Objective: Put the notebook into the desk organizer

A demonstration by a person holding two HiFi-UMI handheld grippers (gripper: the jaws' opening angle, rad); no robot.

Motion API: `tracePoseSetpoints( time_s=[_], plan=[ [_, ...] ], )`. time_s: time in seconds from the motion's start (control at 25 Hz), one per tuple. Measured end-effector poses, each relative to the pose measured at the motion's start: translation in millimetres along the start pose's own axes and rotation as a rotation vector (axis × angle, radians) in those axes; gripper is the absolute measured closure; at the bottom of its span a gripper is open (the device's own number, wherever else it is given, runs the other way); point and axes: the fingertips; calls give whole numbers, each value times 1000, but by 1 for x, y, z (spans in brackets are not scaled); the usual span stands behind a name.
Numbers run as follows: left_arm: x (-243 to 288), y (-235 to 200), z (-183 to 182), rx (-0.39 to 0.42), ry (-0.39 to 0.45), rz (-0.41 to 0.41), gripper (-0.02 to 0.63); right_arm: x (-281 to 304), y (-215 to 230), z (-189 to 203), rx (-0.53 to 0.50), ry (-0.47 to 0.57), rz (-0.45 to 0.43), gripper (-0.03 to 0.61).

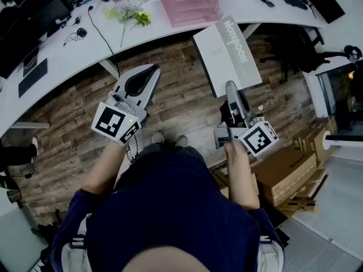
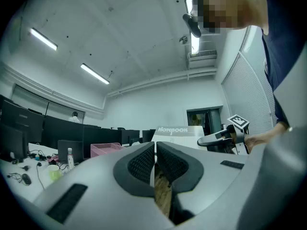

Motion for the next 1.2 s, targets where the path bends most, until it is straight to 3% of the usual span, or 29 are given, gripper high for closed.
tracePoseSetpoints(
  time_s=[0.64,1.2],
  plan=[
    [11,7,-1,5,-4,-8,575,-2,6,-10,8,14,-20,566],
    [42,48,2,35,-23,1,575,-27,31,-26,50,31,-57,566]
  ],
)
Point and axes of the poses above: the fingertips, and each gripper's own axes: x forward along the fingers, y to its right, z out of its underside, and after that the axes turned 2 degrees about -x, right-handed
